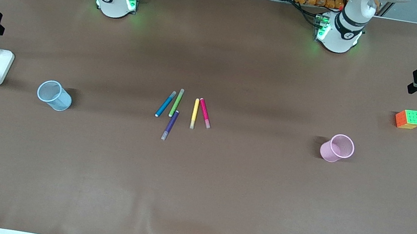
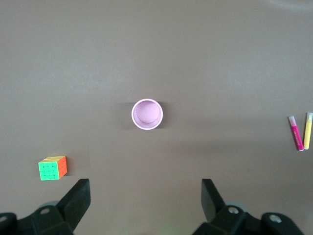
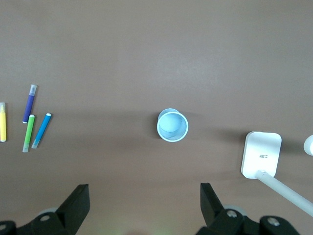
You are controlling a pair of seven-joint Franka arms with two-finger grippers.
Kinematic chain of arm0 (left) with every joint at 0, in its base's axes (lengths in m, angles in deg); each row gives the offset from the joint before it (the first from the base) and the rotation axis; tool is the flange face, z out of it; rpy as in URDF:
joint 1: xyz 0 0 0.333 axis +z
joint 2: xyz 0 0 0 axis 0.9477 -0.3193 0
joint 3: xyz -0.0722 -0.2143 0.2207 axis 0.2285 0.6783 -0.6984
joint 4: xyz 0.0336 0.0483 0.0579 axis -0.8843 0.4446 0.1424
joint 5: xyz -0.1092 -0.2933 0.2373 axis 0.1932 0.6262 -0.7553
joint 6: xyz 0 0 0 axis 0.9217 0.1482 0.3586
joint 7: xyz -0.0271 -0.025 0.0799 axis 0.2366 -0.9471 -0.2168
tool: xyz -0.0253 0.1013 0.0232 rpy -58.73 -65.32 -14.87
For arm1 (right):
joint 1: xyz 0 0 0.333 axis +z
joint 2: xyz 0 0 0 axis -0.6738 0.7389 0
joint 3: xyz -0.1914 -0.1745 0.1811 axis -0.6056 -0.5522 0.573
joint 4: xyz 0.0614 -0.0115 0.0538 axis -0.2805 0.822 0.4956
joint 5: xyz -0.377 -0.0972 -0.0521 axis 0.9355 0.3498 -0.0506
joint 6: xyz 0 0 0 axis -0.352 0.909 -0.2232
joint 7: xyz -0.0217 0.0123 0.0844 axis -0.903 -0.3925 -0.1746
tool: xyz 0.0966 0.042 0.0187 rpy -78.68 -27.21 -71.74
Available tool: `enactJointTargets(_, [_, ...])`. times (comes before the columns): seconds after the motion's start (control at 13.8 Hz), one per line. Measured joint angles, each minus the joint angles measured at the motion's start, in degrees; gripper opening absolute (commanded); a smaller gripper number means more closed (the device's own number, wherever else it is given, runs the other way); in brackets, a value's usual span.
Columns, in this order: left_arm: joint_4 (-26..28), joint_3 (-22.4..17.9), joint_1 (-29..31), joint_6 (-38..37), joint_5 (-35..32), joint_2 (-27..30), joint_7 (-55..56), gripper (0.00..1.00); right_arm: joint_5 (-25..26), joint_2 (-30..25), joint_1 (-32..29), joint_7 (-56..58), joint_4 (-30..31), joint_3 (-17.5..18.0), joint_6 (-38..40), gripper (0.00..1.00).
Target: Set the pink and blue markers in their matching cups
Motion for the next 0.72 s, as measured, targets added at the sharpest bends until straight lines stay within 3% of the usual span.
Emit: enactJointTargets(0.72, [0.0, 0.0, 0.0, 0.0, 0.0, 0.0, 0.0, 1.00, -0.1, 0.2, 0.1, -3.9, 0.0, -0.6, 0.3, 1.00])
